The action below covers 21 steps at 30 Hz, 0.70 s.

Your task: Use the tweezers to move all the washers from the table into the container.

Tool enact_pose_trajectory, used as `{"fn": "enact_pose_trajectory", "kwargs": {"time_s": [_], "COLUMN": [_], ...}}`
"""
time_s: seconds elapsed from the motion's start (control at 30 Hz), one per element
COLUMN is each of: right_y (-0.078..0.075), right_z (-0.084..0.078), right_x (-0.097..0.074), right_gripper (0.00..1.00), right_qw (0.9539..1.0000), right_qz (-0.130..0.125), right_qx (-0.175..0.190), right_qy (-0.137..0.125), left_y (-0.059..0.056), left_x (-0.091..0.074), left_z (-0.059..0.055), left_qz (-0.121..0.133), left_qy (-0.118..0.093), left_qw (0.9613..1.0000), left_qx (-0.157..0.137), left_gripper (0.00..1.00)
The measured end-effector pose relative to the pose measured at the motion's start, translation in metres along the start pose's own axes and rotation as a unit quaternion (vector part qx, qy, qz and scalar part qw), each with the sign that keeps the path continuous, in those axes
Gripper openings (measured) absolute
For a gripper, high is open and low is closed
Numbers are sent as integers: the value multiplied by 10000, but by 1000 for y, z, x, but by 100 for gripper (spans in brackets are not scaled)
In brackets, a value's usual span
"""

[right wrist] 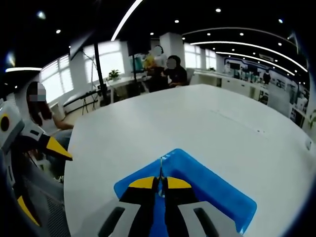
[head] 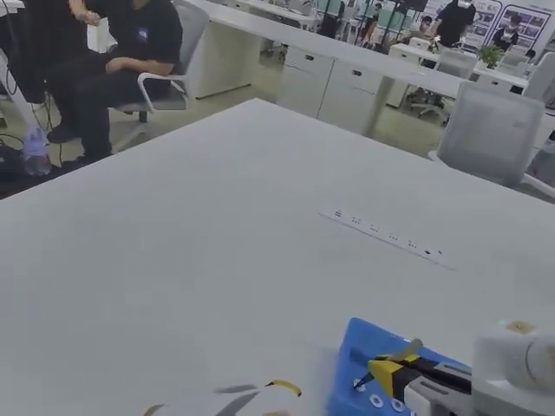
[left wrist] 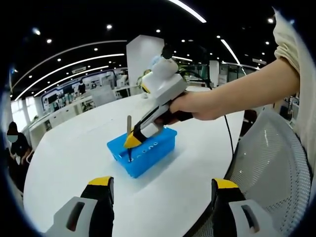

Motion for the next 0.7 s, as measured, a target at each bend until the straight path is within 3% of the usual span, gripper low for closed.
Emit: {"fn": "enact_pose_trajectory", "kwargs": {"time_s": [0.1, 0.13, 0.17, 0.53, 0.7], "right_y": [0, 0, 0, -6, -4], "right_z": [-4, -1, -3, 0, 2], "right_x": [4, 4, 3, 7, 3], "right_gripper": [3, 3, 3, 4, 4], "right_qw": [9999, 10000, 10000, 9999, 9999], "right_qz": [44, 37, 43, 59, 47], "right_qx": [6, 39, 59, 66, 33], "right_qy": [96, -34, 49, -60, -120], "left_y": [-1, 0, 0, 1, 3], "left_x": [0, 0, -1, 0, -2], "left_z": [0, 0, 0, -1, 1], "left_qz": [-12, -5, 0, 6, 33], "left_qy": [13, 10, 6, 5, -92], "left_qw": [10000, 10000, 10000, 10000, 9999], "left_qx": [8, 14, 17, -20, -98], "left_gripper": [82, 82, 82, 82, 82]}}
Point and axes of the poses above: the centre of the closed fingertips' face, and the gripper's own axes: x roughly forward along the fingers, y roughly to its left, z roughly out of its top, the point moved 2 cm from there along -x, roughly backward along the fingers, and after that the axes turned 1 degree about z, right-handed, at the moved point
